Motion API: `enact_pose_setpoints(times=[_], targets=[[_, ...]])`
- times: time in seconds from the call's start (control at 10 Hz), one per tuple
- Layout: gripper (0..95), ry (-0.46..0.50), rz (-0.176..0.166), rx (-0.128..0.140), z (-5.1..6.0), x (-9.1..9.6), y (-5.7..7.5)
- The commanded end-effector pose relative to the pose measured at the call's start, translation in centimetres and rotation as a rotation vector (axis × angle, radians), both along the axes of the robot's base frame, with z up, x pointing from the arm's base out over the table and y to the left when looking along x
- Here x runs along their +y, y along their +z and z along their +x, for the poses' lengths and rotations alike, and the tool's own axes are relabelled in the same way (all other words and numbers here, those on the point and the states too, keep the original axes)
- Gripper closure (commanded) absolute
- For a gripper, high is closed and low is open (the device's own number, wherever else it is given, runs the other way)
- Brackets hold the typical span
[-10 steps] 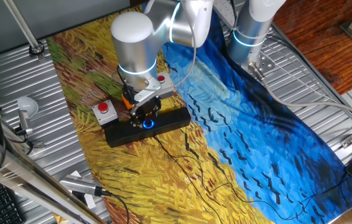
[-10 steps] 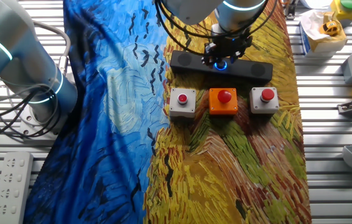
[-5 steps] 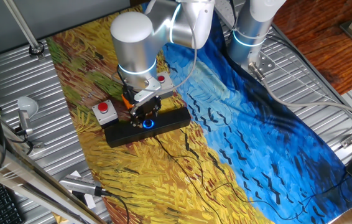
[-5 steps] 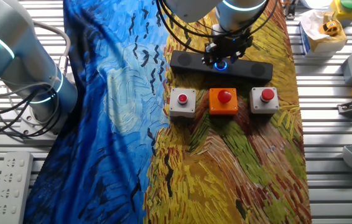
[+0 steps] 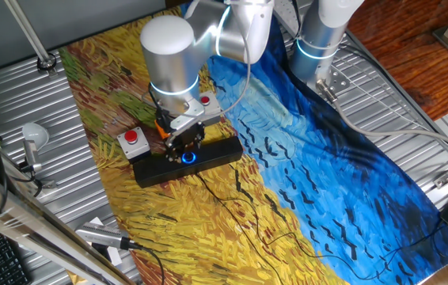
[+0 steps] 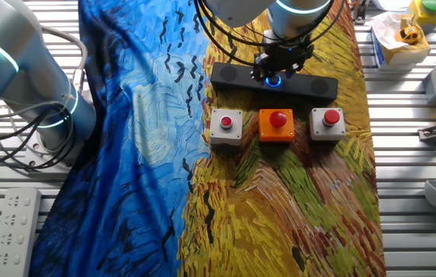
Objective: Turn the knob to increase the volume of the speaker
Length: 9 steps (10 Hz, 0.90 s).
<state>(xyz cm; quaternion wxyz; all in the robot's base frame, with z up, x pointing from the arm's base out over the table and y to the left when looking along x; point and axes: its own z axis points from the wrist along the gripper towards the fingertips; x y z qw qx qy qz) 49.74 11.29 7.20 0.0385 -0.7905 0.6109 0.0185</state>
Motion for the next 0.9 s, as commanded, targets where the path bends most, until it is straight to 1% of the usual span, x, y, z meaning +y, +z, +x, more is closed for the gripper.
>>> enact_pose_setpoints(times=[0.1,0.2,0.4,0.5,0.6,0.9], targets=[[57.0,-0.078,-0.035,-0.018,0.60,1.07,-1.16],[57.0,-0.084,-0.043,-0.022,0.63,1.12,-1.20],[57.0,-0.094,-0.048,-0.025,0.65,1.14,-1.29],[57.0,-0.110,-0.058,0.009,0.59,1.09,-1.16],[57.0,-0.104,-0.057,-0.011,0.51,1.04,-0.95],[57.0,-0.105,-0.057,-0.016,0.50,1.02,-0.90]])
